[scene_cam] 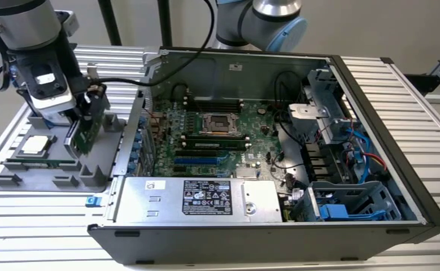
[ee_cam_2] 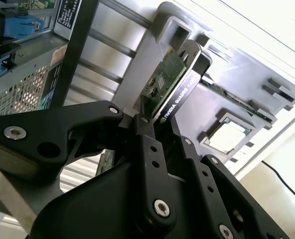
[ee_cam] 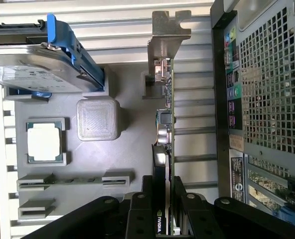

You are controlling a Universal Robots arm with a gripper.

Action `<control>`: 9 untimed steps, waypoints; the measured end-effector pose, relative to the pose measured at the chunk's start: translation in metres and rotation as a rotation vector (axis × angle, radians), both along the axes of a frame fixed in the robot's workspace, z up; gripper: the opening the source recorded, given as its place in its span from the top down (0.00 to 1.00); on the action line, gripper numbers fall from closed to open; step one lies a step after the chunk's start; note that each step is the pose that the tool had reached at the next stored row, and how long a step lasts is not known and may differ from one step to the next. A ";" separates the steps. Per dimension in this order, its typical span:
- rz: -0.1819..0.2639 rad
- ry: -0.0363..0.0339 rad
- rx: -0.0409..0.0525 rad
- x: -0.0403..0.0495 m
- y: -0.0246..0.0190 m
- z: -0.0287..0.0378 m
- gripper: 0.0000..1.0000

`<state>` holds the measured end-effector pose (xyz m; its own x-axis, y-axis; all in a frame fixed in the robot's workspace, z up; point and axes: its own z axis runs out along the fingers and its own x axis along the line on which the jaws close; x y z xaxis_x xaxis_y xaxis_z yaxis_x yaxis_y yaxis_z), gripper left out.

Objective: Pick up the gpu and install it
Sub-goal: 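Pick up the gpu and move the gpu toward the slot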

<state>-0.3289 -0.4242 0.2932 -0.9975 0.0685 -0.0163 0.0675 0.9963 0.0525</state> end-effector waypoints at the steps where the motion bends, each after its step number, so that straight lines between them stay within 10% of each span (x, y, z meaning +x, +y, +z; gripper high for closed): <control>1: 0.000 0.0000 0.0000 0.0000 0.0000 0.0007 1.00; 9: 0.000 0.0001 -0.0001 0.0000 0.0000 0.0072 1.00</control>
